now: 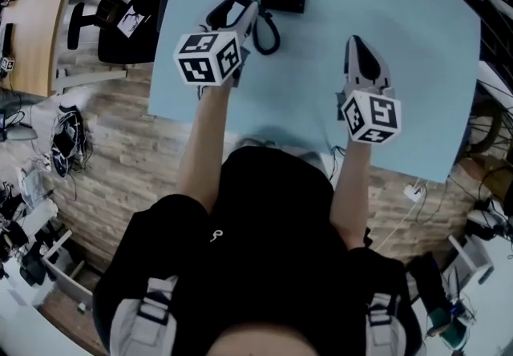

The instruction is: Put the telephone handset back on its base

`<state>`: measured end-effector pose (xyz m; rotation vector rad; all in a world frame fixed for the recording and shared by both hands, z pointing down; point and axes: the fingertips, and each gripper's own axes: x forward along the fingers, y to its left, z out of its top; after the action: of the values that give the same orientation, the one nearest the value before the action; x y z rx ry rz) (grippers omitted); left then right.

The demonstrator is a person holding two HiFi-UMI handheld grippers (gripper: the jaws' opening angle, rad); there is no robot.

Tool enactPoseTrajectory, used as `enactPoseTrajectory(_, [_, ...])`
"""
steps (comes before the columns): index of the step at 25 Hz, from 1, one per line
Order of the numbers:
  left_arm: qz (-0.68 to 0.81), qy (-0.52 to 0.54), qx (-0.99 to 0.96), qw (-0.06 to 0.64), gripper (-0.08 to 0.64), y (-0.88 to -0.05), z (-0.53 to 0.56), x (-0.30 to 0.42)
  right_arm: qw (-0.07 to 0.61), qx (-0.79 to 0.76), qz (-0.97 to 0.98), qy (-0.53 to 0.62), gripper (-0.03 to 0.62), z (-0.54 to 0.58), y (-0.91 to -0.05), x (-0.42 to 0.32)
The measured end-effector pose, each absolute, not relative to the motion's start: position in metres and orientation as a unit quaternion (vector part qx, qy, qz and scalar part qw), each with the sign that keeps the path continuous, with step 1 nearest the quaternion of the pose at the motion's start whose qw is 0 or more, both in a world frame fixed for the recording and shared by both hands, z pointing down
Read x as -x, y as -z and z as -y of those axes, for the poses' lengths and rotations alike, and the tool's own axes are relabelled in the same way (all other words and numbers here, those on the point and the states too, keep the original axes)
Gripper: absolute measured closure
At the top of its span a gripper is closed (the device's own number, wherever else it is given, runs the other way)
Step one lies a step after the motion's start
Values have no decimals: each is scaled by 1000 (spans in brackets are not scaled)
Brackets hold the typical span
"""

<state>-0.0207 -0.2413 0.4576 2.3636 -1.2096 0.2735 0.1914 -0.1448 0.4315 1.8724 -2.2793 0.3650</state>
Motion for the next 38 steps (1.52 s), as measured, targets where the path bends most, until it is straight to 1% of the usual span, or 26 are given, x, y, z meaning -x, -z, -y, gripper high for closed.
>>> enactPoseTrajectory(5, [429,-141,-860,237,359,-487,263,3,86,-638,755,-128,598,144,-435,-214])
enactPoseTrajectory(11, [421,-193,-853,239,359,-515,278,-11,90,-636,755,-136,598,146,-442,-218])
enactPoseTrajectory(20, [425,-233,-840,245,359,-541,291,-22,88,-641,749,-142,598,153,-449,-227])
enactPoseTrajectory(33, [411,-244,-837,267,359,-557,312,-40,97,-635,752,-150,598,165,-456,-221])
enactPoseTrajectory(38, [408,-238,-833,289,365,-571,319,-51,99,-634,751,-153,598,168,-461,-225])
